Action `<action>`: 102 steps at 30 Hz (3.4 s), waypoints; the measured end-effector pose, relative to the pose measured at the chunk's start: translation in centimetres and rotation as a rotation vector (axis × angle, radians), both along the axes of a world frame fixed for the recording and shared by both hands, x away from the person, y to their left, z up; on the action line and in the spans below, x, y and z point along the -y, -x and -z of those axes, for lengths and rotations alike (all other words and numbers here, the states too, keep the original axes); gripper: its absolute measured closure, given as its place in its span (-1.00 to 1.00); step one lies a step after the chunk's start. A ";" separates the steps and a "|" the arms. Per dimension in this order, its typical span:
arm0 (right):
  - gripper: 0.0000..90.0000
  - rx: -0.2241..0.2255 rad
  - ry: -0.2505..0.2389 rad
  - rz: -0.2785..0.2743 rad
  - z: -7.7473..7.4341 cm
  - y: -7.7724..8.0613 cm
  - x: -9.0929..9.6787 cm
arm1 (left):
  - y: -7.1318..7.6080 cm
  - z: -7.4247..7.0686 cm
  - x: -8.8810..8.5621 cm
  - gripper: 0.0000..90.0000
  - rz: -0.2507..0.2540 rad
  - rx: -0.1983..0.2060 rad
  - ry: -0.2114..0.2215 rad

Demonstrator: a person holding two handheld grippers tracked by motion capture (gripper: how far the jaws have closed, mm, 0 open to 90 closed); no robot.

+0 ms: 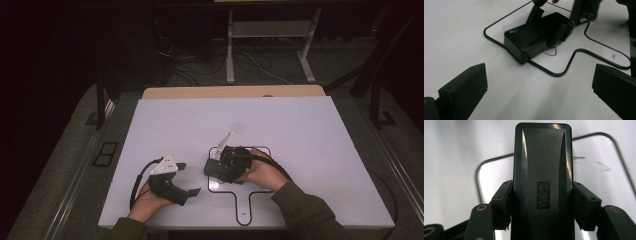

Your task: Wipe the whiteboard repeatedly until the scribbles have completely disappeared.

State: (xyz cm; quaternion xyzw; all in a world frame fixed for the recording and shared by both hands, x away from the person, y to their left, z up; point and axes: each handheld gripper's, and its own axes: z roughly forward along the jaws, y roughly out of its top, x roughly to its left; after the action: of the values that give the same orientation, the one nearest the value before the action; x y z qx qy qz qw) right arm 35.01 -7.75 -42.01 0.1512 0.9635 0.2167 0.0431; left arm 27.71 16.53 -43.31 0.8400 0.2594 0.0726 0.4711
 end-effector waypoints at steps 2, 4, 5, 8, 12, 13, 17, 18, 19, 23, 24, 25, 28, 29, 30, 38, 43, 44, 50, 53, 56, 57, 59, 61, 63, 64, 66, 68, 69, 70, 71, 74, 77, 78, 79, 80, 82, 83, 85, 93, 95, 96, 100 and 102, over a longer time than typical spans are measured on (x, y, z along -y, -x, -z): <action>-0.15 0.007 0.001 0.020 0.0 -0.6 0.3 | 0.0 0.0 0.0 -1.00 -0.001 -0.001 0.003; -0.15 0.004 -0.004 0.044 0.1 -1.1 0.6 | 0.0 0.0 0.0 -1.00 -0.002 -0.001 0.004; -0.15 0.006 -0.006 0.043 0.1 -1.3 0.7 | 0.0 0.0 0.0 -1.00 -0.001 -0.001 0.003; -0.15 0.007 0.009 0.040 0.0 -0.7 0.4 | 0.0 0.0 0.0 -1.00 -0.001 -0.002 0.003; -0.15 0.005 0.017 0.005 -0.1 0.1 0.1 | 0.0 0.0 0.0 -1.00 0.000 0.000 0.001; -0.16 0.008 0.016 0.002 -0.1 0.1 0.1 | 0.0 0.0 0.0 -1.00 -0.001 0.000 0.001; -0.16 -0.005 0.012 -0.004 -0.1 0.2 0.1 | 0.0 0.0 0.0 -1.00 0.000 0.000 0.002; -0.16 -0.005 0.014 -0.009 -0.1 0.2 0.1 | 0.0 0.0 0.0 -1.00 0.002 0.001 0.000; -0.16 -0.005 0.013 -0.011 -0.1 0.3 0.1 | 0.0 0.0 0.0 -1.00 0.000 0.000 0.000; -0.16 -0.013 0.013 -0.025 -0.1 0.7 -0.1 | 0.0 0.0 0.0 -1.00 0.000 0.000 0.002; -0.16 -0.016 0.013 -0.028 -0.2 0.8 -0.1 | 0.0 0.0 0.0 -1.00 0.000 0.000 0.002; -0.16 -0.014 0.010 -0.035 -0.1 0.8 -0.1 | 0.0 0.0 0.0 -1.00 -0.001 0.000 0.003; -0.16 -0.019 0.010 -0.039 -0.2 1.0 -0.2 | 0.0 0.0 0.0 -1.00 0.000 0.001 0.003; -0.16 -0.024 0.008 -0.044 -0.2 1.0 -0.2 | 0.0 0.0 0.0 -1.00 0.000 0.000 0.003; -0.16 -0.030 0.008 -0.045 -0.2 1.1 -0.3 | 0.0 0.0 0.0 -1.00 0.000 0.001 0.003; -0.15 0.026 0.022 -0.011 -0.3 1.0 -0.4 | 0.0 0.0 0.0 -1.00 0.000 0.001 0.002; -0.14 0.041 0.034 0.003 -0.3 0.7 -0.2 | 0.0 0.0 0.0 -1.00 0.000 0.001 0.000; -0.14 0.033 0.034 0.000 -0.3 0.9 -0.3 | 0.0 0.0 0.0 -1.00 0.000 0.001 0.001; -0.14 0.022 0.039 -0.074 -0.2 2.1 -1.2 | 0.0 0.0 0.0 -1.00 0.003 0.006 -0.004; -0.14 0.038 0.042 -0.070 -0.2 2.0 -1.4 | 0.0 -0.1 0.0 -1.00 0.002 0.006 -0.005; -0.14 0.065 0.059 -0.033 -0.3 1.4 -1.5 | 0.1 -0.1 0.0 -1.00 0.000 0.003 -0.004; -0.14 0.068 0.063 -0.030 -0.3 1.3 -1.5 | 0.1 -0.1 0.0 -1.00 0.001 0.003 -0.004; -0.14 0.066 0.064 -0.026 -0.3 1.2 -1.6 | 0.1 0.0 0.0 -1.00 0.000 0.002 -0.003; -0.13 0.055 0.063 -0.036 -0.3 1.5 -1.7 | 0.0 0.0 0.0 -1.00 0.000 0.004 -0.004; -0.14 0.041 0.063 -0.065 -0.3 1.9 -1.8 | 0.0 0.0 0.0 -1.00 0.001 0.005 -0.005; -0.14 0.038 0.061 -0.071 -0.3 2.1 -1.9 | 0.0 0.0 0.0 -1.00 0.002 0.006 -0.006; -0.14 0.035 0.064 -0.075 -0.3 2.3 -2.0 | 0.0 0.0 0.0 -1.00 0.002 0.006 -0.006; -0.14 0.037 0.061 -0.066 -0.3 2.0 -1.9 | 0.1 -0.1 0.0 -1.00 0.003 0.008 -0.007; -0.14 0.048 0.064 -0.049 -0.3 1.7 -1.8 | 0.1 0.0 0.0 -1.00 0.000 0.004 -0.005; -0.14 0.053 0.067 -0.034 -0.3 1.4 -1.6 | 0.1 0.0 0.0 -1.00 0.000 0.003 -0.005; -0.14 0.056 0.071 -0.019 -0.3 1.1 -1.5 | 0.1 0.0 0.0 -1.00 -0.001 0.003 -0.005; -0.14 0.049 0.062 0.017 -0.3 0.4 -1.3 | 0.0 0.0 0.1 -1.00 -0.001 0.001 -0.004; -0.14 0.045 0.064 0.031 -0.2 0.0 -1.3 | 0.0 0.0 0.1 -1.00 -0.001 0.001 -0.005; -0.14 0.048 0.068 0.032 -0.3 0.1 -1.4 | 0.0 0.0 0.1 -1.00 -0.001 0.001 -0.004; -0.14 0.049 0.071 0.025 -0.3 0.3 -1.4 | 0.0 0.0 0.1 -1.00 0.000 0.002 -0.005; -0.14 0.043 0.075 0.007 -0.3 0.5 -1.5 | 0.0 0.0 0.1 -1.00 0.000 0.001 -0.006; -0.14 0.035 0.075 -0.021 -0.3 1.4 -1.8 | 0.0 0.0 0.0 -1.00 0.000 0.004 -0.008; -0.14 0.035 0.077 -0.029 -0.3 1.8 -1.9 | 0.0 0.0 0.1 -1.00 0.001 0.005 -0.008; -0.14 0.022 0.074 -0.047 -0.3 2.2 -2.0 | 0.0 0.0 0.1 -1.00 0.001 0.006 -0.005; -0.14 0.031 0.079 -0.039 -0.3 1.7 -2.1 | 0.1 0.0 0.1 -1.00 -0.002 0.003 -0.005; -0.14 0.035 0.078 -0.019 -0.3 1.1 -2.0 | 0.1 0.0 0.1 -1.00 -0.003 0.002 -0.002; -0.14 0.040 0.079 -0.006 -0.3 0.8 -2.0 | 0.1 0.0 0.1 -1.00 -0.003 0.002 -0.003; -0.14 0.027 0.072 0.034 -0.3 -0.5 -1.9 | 0.0 0.0 0.1 -1.00 -0.002 0.002 -0.004; -0.14 0.034 0.075 0.049 -0.3 -1.1 -1.9 | 0.0 0.0 0.1 -1.00 0.000 0.002 -0.004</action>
State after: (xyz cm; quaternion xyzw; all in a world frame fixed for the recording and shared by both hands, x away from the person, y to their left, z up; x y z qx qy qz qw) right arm 36.12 -5.83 -41.73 0.1694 0.9660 0.1820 0.0703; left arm 27.66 16.45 -43.31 0.8409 0.2587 0.0739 0.4695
